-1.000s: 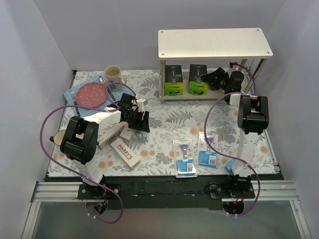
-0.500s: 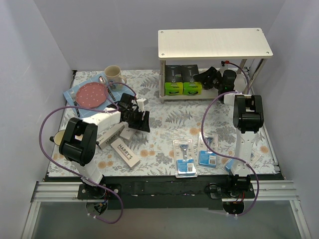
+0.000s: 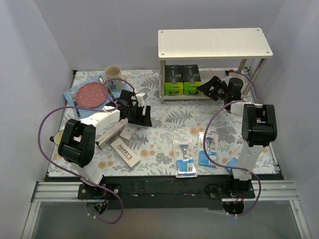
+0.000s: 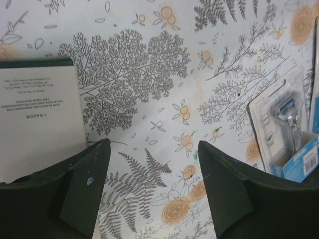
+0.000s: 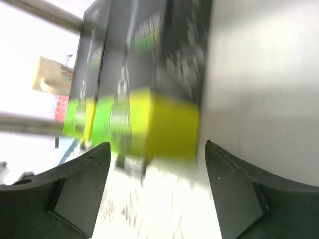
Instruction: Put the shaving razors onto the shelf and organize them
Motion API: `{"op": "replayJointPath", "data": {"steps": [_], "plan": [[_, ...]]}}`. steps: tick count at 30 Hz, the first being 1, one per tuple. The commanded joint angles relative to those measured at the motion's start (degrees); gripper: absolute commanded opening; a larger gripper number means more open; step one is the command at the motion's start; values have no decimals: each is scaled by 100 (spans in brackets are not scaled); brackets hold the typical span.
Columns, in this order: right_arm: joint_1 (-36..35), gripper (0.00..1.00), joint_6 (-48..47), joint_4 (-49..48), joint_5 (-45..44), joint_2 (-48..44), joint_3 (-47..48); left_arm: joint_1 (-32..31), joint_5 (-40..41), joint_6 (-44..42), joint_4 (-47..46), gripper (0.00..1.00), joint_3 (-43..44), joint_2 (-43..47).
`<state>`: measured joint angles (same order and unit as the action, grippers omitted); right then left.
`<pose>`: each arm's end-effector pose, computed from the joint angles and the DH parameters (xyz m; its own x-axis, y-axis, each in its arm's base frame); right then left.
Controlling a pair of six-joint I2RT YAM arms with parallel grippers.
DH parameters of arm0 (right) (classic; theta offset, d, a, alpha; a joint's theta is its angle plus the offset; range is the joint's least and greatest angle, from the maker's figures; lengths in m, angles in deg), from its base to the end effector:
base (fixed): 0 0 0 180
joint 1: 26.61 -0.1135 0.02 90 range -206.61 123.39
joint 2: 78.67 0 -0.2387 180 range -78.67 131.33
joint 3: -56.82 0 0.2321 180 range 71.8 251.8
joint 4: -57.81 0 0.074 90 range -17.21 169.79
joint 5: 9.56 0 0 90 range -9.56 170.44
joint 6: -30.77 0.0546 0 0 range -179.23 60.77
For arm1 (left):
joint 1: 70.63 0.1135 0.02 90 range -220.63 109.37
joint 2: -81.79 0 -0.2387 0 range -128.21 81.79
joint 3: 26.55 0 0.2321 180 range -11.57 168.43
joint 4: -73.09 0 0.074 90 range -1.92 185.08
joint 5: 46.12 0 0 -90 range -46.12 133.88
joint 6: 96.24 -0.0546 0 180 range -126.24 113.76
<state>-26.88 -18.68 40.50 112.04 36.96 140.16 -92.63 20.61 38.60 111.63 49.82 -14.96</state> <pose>0.4357 0.0307 0.1736 -0.5281 0.5512 -0.6460 -0.2196 0.6461 0.7309 0.2976 -0.1435 0.1634 -0.9391 -0.3192 -0.1275 -0.1818 0.7760 -0.6039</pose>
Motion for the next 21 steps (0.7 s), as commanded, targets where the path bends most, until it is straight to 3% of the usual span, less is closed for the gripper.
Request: {"op": "replayJointPath", "data": {"steps": [1,3,4,5,6,7,9,12,16,18,21], "plan": [[133,87,-982,949,-57,-1523,-1340,-33,86,306,-324,72,278,411],[124,90,-1776,1460,-31,-2408,-1876,-32,-273,568,-447,72,181,499],[115,98,-2066,2046,-13,-2692,-2244,-24,-405,692,-587,72,129,604],[115,98,-2713,2408,39,-2965,-2413,-24,-1007,771,-658,59,6,648],[124,98,-3024,2734,231,-3420,-2519,-32,-1379,772,-737,54,-47,675],[133,98,-3271,3459,311,-3607,-2642,-76,-1600,815,-807,53,-82,701],[133,98,-3738,4009,495,-4011,-2696,-260,-1864,860,-756,55,-48,736],[150,98,-4517,5301,524,-4372,-2372,-541,-1840,684,-369,58,119,649],[71,88,-4899,6050,-583,-4707,-2230,-683,-1568,815,-946,60,-284,964],[71,78,-5013,6173,-942,-4787,-2353,-727,-1462,1035,-1202,61,-434,1053],[45,73,-5171,6261,-971,-4664,-2441,-876,-1286,922,-1257,63,-452,1193]]}}
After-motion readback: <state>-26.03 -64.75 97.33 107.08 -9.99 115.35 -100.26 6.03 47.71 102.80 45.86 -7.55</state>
